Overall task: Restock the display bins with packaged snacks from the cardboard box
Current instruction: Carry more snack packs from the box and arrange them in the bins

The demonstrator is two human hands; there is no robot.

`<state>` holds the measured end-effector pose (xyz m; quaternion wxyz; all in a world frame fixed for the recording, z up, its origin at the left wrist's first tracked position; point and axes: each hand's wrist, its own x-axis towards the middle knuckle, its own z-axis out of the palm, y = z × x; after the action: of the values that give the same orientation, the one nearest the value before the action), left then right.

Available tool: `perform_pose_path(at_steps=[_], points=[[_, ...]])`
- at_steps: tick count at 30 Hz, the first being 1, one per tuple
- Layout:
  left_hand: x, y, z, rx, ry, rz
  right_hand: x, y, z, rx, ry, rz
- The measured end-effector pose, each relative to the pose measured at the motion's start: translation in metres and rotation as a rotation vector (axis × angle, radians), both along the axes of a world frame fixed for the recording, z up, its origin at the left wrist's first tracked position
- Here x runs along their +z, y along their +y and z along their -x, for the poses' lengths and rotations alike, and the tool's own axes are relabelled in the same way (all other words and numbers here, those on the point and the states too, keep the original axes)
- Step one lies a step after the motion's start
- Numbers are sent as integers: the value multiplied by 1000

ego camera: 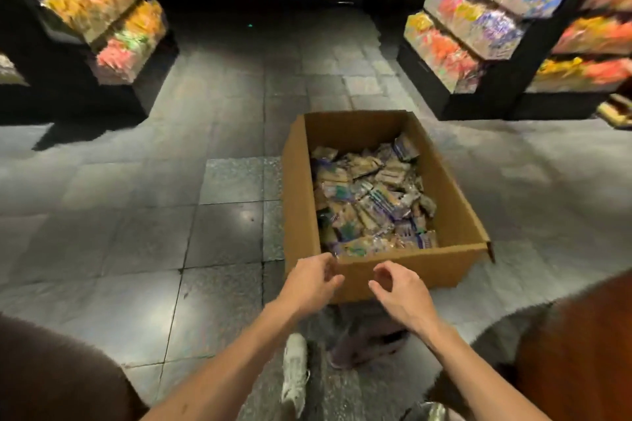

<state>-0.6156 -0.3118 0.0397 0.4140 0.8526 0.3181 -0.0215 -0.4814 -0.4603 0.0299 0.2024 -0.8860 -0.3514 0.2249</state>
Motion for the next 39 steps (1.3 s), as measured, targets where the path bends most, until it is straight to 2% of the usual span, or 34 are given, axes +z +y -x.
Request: perform_pose_path(at_steps=[4,9,14,17,21,23,27,35,39], points=[[-38,59,-93,-31,3,-2,-24,51,-85,-77,33,70],[-94,116,-187,-25,162,13,-61,108,-172,-130,82,248],[-134,169,-265,-120,305,-209,-95,154,-229,-182,118,311],[-160,206,-297,-220,404,-319,-111,179,-264,-169,43,319],[-190,242,-330,-400,525,-487,-133,203,-308,-115,-120,355],[-200,251,-344,-459,558,-485,-143,212,-331,-109,-184,343],[-203,255,-355,-512,604,-465,-145,223,-361,-50,-122,450],[-193,233,-338,-559,492,-572,-149,222,-336,35,-217,705],[-184,232,-333,-603,471,-499,-154,219,-323,0,-170,674]])
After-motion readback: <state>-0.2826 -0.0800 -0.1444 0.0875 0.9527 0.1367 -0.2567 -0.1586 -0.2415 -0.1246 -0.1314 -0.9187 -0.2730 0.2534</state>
